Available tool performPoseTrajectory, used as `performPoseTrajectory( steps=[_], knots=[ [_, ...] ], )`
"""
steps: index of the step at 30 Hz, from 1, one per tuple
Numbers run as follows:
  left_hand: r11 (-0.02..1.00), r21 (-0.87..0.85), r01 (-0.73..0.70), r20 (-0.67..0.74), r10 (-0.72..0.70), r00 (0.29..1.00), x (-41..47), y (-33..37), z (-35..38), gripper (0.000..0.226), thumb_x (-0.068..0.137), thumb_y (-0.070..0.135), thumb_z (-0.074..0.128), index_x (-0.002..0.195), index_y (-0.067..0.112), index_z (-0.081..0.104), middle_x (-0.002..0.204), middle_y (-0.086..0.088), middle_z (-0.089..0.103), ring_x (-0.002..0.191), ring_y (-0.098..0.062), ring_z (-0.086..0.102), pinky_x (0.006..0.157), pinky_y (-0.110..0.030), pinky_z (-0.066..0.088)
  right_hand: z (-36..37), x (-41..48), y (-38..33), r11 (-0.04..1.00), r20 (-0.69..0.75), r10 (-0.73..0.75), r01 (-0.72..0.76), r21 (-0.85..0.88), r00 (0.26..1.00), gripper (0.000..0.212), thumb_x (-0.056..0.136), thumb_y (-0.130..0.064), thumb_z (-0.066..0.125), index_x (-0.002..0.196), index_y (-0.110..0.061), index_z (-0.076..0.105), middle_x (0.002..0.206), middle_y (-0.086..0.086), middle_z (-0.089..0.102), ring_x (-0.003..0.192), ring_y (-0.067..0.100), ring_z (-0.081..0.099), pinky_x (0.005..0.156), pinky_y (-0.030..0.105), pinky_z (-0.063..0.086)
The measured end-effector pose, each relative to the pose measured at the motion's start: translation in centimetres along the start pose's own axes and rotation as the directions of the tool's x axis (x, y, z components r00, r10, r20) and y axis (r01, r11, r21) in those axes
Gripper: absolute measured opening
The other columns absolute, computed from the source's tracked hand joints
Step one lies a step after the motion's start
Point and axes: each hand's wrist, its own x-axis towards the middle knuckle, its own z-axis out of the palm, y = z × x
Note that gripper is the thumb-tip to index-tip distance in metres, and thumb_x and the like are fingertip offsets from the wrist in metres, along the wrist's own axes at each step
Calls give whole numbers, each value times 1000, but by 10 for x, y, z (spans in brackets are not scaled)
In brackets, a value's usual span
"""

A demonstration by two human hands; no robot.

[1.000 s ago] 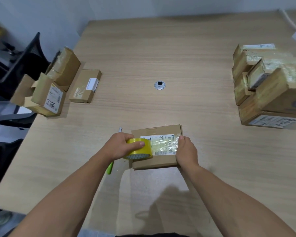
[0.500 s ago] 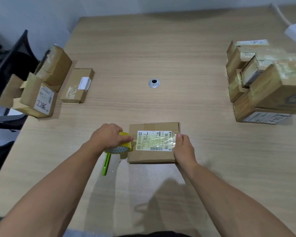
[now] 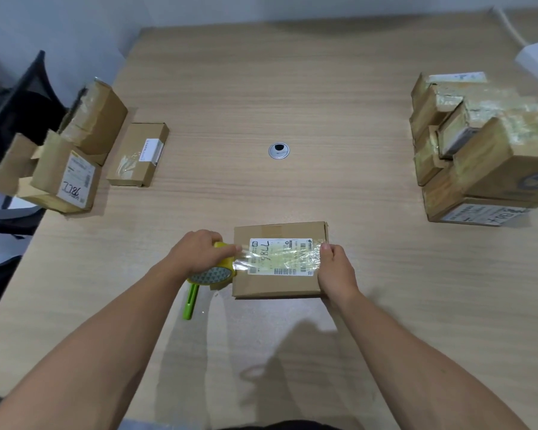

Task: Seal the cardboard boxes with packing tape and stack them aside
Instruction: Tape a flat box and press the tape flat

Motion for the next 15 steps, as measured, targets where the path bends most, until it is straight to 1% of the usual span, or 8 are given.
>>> performPoseTrajectory(
  steps=[1, 3, 5, 7, 9, 11, 13, 15],
  knots=[
    [997, -77, -27, -2, 26, 1000, -4, -2, -1, 49, 83, 68, 60, 84, 20, 67, 83, -1, 63, 87, -24, 61, 64, -31, 40, 0, 2, -3, 1000, -2, 12, -12, -15, 1000, 38, 110, -39, 27, 122, -13, 51, 92, -7, 53, 78, 0, 45, 61, 20, 33],
    [974, -219, -53, -13, 51, 999, -12, -10, -1, 41, 74, 63, 57, 81, 23, 67, 85, 0, 65, 83, -20, 61, 64, -30, 42, 2, 6, -11, 997, -2, 53, -53, -57, 999, 44, 108, -41, 26, 122, -9, 52, 104, 4, 58, 82, 12, 50, 65, 31, 36],
    [929, -367, -40, -43, 26, 999, -19, -19, 3, 40, 69, 61, 60, 80, 23, 68, 85, -1, 68, 83, -21, 64, 68, -33, 46, 5, 11, -18, 989, -7, 90, -90, -120, 996, 58, 106, -51, 25, 127, -4, 52, 117, 11, 59, 93, 23, 52, 76, 35, 38],
    [882, -471, -10, -70, -27, 997, -22, -27, 7, 44, 65, 65, 65, 75, 22, 68, 77, -1, 68, 78, -22, 65, 69, -35, 47, 6, 16, -18, 972, -20, 73, -75, -222, 997, 69, 104, -59, 22, 130, -3, 53, 122, 15, 60, 97, 28, 52, 79, 36, 39],
    [879, -476, 12, -78, -56, 995, -22, -26, 7, 45, 66, 67, 67, 66, 22, 66, 67, 1, 65, 72, -22, 64, 66, -34, 45, 3, 20, -14, 959, -29, 46, -53, -280, 998, 72, 103, -62, 22, 129, -3, 53, 122, 17, 61, 99, 30, 53, 81, 37, 39],
    [910, -414, 23, -75, -59, 995, -19, -21, 6, 46, 74, 62, 72, 65, 18, 63, 66, -3, 62, 70, -24, 62, 63, -34, 43, -2, 21, -12, 949, -23, 28, -34, -315, 999, 72, 104, -61, 21, 129, -2, 54, 123, 17, 60, 105, 32, 54, 82, 37, 38],
    [949, -316, 27, -80, -55, 995, -12, -13, 4, 40, 83, 53, 73, 75, 14, 68, 77, -6, 66, 80, -27, 64, 67, -35, 46, -5, 21, -11, 944, -14, 20, -23, -328, 1000, 71, 105, -58, 21, 129, 0, 53, 123, 17, 60, 108, 33, 53, 83, 36, 35],
    [975, -220, 41, -74, -58, 996, -5, -7, 2, 43, 87, 52, 70, 95, 9, 73, 98, -6, 68, 95, -30, 63, 77, -37, 48, -8, 19, -11, 952, -8, 11, -13, -305, 1000, 68, 106, -56, 21, 125, 1, 54, 113, 15, 58, 100, 30, 49, 82, 35, 34]
  ],
)
